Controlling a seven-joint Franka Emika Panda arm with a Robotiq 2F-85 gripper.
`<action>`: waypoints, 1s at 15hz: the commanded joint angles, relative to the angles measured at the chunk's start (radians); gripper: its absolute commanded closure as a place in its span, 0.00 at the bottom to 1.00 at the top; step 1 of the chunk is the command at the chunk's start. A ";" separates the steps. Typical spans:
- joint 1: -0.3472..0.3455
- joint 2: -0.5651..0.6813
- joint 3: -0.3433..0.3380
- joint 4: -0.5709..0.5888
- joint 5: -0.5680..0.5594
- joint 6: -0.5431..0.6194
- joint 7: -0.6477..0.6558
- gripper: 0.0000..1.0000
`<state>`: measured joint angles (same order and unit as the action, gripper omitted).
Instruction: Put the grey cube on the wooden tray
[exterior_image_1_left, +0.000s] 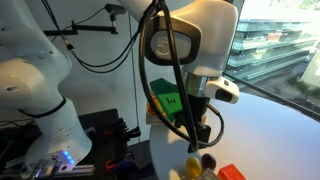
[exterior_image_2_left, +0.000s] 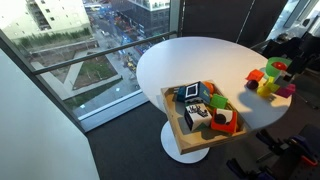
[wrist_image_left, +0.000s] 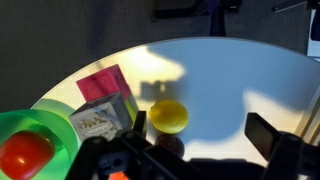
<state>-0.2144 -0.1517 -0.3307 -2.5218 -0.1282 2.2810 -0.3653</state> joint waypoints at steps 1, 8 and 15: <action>-0.035 0.054 -0.010 0.046 -0.003 0.012 -0.065 0.00; -0.086 0.105 -0.035 0.086 0.008 0.029 -0.137 0.00; -0.104 0.163 -0.041 0.133 0.030 0.090 -0.191 0.00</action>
<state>-0.3015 -0.0282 -0.3752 -2.4299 -0.1265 2.3500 -0.5097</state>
